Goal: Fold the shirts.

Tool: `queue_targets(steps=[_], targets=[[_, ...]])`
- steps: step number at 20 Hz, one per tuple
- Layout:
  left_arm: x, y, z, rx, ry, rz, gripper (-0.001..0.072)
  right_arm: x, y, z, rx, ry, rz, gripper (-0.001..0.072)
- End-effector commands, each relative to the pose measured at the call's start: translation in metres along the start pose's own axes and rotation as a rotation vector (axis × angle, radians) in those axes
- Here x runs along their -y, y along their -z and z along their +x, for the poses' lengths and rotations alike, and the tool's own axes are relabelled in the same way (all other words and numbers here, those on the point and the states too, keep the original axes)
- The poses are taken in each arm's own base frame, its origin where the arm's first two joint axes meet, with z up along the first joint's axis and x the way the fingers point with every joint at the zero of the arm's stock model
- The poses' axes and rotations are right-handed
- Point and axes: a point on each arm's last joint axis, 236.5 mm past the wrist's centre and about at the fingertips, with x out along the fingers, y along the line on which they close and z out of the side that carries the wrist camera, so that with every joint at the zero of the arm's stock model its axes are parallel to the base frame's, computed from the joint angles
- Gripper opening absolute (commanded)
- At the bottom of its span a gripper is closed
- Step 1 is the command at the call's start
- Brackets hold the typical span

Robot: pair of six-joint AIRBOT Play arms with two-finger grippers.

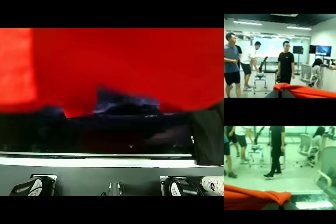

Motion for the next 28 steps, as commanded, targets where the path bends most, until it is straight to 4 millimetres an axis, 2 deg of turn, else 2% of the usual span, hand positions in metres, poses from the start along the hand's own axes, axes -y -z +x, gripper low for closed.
queue_targets(steps=[1, 4, 5, 6, 7, 8, 9, 11, 12, 13, 15, 17, 18, 20, 22, 25, 26, 28], targets=[[-0.010, 0.010, -0.007, -0.064, -0.059, 0.034, 0.0026, 0.006, 0.007, -0.012, -0.035, 0.033, 0.001, 0.0024], [-0.025, 0.041, 0.015, -0.169, -0.063, 0.020, 0.0026, 0.009, 0.018, 0.010, -0.083, 0.032, 0.011, 0.0024], [-0.033, 0.060, 0.026, -0.232, -0.063, 0.008, 0.0027, 0.010, 0.027, 0.021, -0.119, 0.032, 0.017, 0.0024], [-0.042, 0.084, 0.038, -0.310, -0.061, 0.003, 0.0026, 0.011, 0.047, 0.038, -0.203, 0.031, 0.021, 0.0024], [-0.052, 0.114, 0.049, -0.410, -0.054, -0.005, 0.0026, 0.013, 0.082, 0.057, -0.338, 0.028, 0.027, 0.0024], [-0.063, 0.153, 0.061, -0.534, -0.045, -0.033, 0.0026, 0.014, 0.123, 0.075, -0.505, 0.020, 0.037, 0.0023], [-0.075, 0.198, 0.070, -0.667, -0.039, -0.075, 0.0026, 0.015, 0.175, 0.088, -0.716, 0.014, 0.048, 0.0023], [-0.091, 0.294, 0.081, -0.919, -0.018, -0.166, 0.0025, 0.016, 0.265, 0.115, -1.042, -0.004, 0.075, 0.0022], [-0.092, 0.342, 0.085, -1.026, -0.003, -0.207, 0.0026, 0.015, 0.312, 0.133, -1.179, -0.019, 0.095, 0.0022], [-0.091, 0.395, 0.086, -1.137, 0.011, -0.247, 0.0025, 0.014, 0.347, 0.146, -1.264, -0.026, 0.112, 0.0022], [-0.083, 0.490, 0.088, -1.293, 0.033, -0.313, 0.0026, 0.011, 0.421, 0.177, -1.402, -0.042, 0.161, 0.0022], [-0.082, 0.563, 0.096, -1.373, 0.015, -0.368, 0.0027, 0.002, 0.475, 0.213, -1.411, -0.068, 0.222, 0.0023], [-0.082, 0.590, 0.103, -1.382, 0.000, -0.394, 0.0027, 0.001, 0.494, 0.231, -1.387, -0.069, 0.245, 0.0023], [-0.078, 0.632, 0.121, -1.354, -0.011, -0.448, 0.0027, -0.003, 0.518, 0.268, -1.289, -0.068, 0.298, 0.0024], [-0.079, 0.657, 0.140, -1.292, -0.039, -0.471, 0.0027, -0.002, 0.521, 0.305, -1.150, -0.053, 0.333, 0.0024], [-0.090, 0.671, 0.170, -1.164, -0.090, -0.443, 0.0028, 0.008, 0.508, 0.344, -0.971, -0.020, 0.345, 0.0024], [-0.092, 0.672, 0.179, -1.126, -0.101, -0.434, 0.0028, 0.010, 0.506, 0.352, -0.939, -0.014, 0.350, 0.0024], [-0.088, 0.672, 0.192, -1.068, -0.107, -0.417, 0.0028, 0.004, 0.515, 0.351, -0.957, -0.025, 0.391, 0.0024]])
